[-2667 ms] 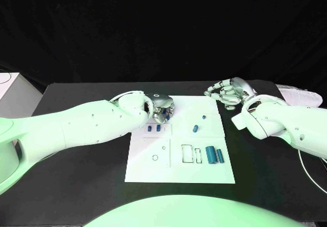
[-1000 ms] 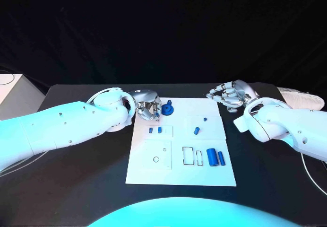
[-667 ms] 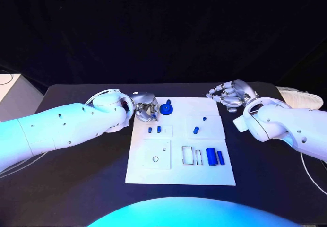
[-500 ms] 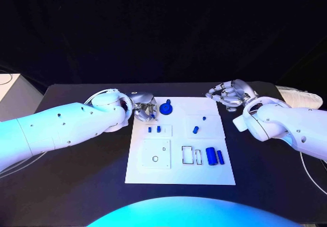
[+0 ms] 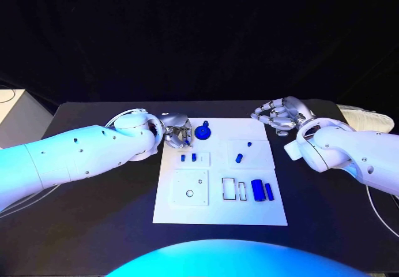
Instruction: Assemble the parts on the task board
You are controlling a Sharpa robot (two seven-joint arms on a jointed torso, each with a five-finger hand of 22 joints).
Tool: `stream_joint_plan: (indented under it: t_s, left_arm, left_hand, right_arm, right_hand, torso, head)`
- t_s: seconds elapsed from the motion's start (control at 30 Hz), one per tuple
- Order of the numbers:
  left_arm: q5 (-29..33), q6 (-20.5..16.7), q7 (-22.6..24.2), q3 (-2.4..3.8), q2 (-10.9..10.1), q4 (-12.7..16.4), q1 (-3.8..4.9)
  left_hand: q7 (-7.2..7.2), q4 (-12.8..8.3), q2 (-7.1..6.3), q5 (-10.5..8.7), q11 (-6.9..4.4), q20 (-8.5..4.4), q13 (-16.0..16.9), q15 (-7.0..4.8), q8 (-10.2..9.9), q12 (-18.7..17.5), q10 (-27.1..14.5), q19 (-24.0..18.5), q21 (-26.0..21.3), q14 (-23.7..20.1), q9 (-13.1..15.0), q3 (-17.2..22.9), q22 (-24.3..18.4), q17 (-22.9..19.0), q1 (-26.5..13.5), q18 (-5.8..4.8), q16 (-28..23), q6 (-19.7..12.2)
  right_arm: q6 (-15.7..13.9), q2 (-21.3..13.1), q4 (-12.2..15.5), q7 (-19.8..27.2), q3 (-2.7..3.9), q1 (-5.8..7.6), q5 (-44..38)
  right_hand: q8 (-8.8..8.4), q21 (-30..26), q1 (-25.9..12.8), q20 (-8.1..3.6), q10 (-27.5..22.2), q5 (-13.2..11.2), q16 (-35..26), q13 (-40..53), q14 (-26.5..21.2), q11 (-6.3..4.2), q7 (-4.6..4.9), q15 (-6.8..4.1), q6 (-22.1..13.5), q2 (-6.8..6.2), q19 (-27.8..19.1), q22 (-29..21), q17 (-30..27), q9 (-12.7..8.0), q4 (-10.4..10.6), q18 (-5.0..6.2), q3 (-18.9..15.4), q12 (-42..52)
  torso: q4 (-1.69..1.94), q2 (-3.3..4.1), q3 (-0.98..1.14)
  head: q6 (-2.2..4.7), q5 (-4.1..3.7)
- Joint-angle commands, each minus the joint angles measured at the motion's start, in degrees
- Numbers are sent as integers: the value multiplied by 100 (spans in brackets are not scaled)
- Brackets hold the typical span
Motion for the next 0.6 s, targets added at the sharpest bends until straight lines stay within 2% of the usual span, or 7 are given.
stream_joint_plan:
  t_s: [0.03,0.6]
  left_arm:
    - [9,50,-12,-1,18,0,-3]
    - [27,69,-16,-16,112,10,-5]
  left_hand:
    - [-4,17,-26,17,16,-11,4,-7,18,-33,40,-36,-37,-1,10,8,-7,5,-49,67,22,29]
    - [-2,17,-24,17,18,-11,6,-6,13,-43,44,-33,-39,-2,12,9,-10,0,-50,67,22,29]
  right_arm:
    - [51,7,-2,72,2,-3,-30]
    - [42,10,-4,66,2,-4,-30]
  right_hand:
    - [40,-39,-39,4,-2,40,-31,-9,308,-16,-19,15,-1,-15,-33,213,656,6,3,119,-10,-26]
    - [41,-54,-41,3,-2,42,-37,-12,305,-17,-19,14,-1,-13,-39,205,649,6,2,122,-10,-28]
  torso:
    - [-1,0,2]
    - [-11,2,9]
  head:
    - [-2,6]
    - [-2,7]
